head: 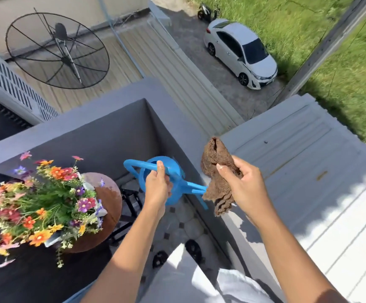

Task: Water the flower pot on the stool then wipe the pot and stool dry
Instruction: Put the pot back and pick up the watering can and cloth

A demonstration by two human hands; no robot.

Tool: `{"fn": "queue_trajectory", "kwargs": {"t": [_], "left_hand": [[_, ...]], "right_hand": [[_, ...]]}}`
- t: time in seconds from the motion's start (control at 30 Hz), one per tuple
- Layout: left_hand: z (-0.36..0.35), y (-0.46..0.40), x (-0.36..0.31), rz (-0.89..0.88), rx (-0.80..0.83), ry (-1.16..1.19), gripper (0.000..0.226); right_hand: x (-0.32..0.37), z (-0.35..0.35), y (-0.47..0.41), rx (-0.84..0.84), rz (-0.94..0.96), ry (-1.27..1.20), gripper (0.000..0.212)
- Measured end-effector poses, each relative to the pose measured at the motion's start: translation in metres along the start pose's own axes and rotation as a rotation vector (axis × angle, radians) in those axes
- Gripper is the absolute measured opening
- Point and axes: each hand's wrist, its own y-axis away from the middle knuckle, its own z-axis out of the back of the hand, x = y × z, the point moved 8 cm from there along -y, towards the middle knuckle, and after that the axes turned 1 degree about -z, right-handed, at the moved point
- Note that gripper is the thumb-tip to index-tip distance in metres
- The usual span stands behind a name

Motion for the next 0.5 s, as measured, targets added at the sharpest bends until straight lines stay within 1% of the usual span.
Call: {"fn": "queue_trajectory", "kwargs": {"t": [0.07,0.13,0.23,0.33,0.4,0.5], "left_hand": [[0.022,-0.013,0.013,0.025,0.005,-0.068,0.042],[0.038,-0.029,0.031,0.047,0.036,-0.14,0.043],[0.054,-0.064,0.072,0.108,0.076,-0.217,0.042],[0.072,-0.106,0.134,0.166,0.041,-0.297,0.042],[0.079,-0.135,0.179,0.164,0.035,-0.384,0.043],[0.084,-0.188,0.252,0.165,0.029,-0.53,0.047]], "right_hand": [[-0.016,-0.021,0.0,0.042,-0.034,0.017,0.022],[-0.036,-0.043,0.0,0.077,-0.066,0.037,0.027],[-0.089,-0.078,-0.002,0.105,-0.169,0.053,0.032],[-0.155,-0.115,-0.006,0.129,-0.244,0.074,0.03],[-0.21,-0.134,-0.014,0.108,-0.301,0.091,0.03],[-0.302,-0.161,-0.028,0.091,-0.389,0.118,0.023]]}}
